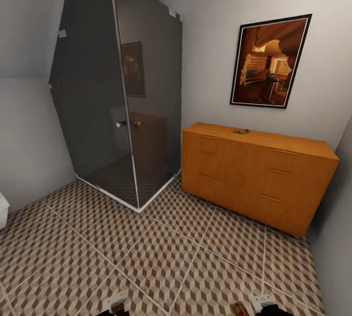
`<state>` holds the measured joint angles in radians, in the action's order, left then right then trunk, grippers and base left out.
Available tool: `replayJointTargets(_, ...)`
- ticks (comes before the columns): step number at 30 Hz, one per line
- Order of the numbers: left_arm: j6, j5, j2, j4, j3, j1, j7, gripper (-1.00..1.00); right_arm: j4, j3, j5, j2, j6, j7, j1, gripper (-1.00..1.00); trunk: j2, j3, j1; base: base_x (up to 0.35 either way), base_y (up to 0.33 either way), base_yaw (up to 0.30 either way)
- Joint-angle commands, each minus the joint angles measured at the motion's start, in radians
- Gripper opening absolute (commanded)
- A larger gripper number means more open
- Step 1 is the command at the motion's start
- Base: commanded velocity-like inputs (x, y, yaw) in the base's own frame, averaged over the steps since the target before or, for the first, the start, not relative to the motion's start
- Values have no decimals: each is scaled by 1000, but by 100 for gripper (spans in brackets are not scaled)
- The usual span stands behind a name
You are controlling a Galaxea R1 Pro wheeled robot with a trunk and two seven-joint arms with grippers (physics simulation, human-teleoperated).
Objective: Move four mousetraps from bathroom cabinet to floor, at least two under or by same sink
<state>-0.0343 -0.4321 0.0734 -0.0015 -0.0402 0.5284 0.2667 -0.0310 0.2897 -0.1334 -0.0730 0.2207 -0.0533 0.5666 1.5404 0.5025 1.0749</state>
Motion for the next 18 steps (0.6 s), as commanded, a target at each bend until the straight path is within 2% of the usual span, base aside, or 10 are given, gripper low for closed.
replayJointTargets(1,-4,-2,0,-1,-4,1,6,-100,-1,9,-13,0,2,-4,1,-100,1,1,0,0,0,151)
replayJointTargets(8,-4,1,1,-1,-5,1,6,-100,-1,8,-12,-1,0,7,1,-100,1,1,0,0,0,64)
replayJointTargets(18,-8,0,2,-2,-5,1,6,-100,-1,8,-12,-1,0,3,1,-100,1,1,0,0,0,248)
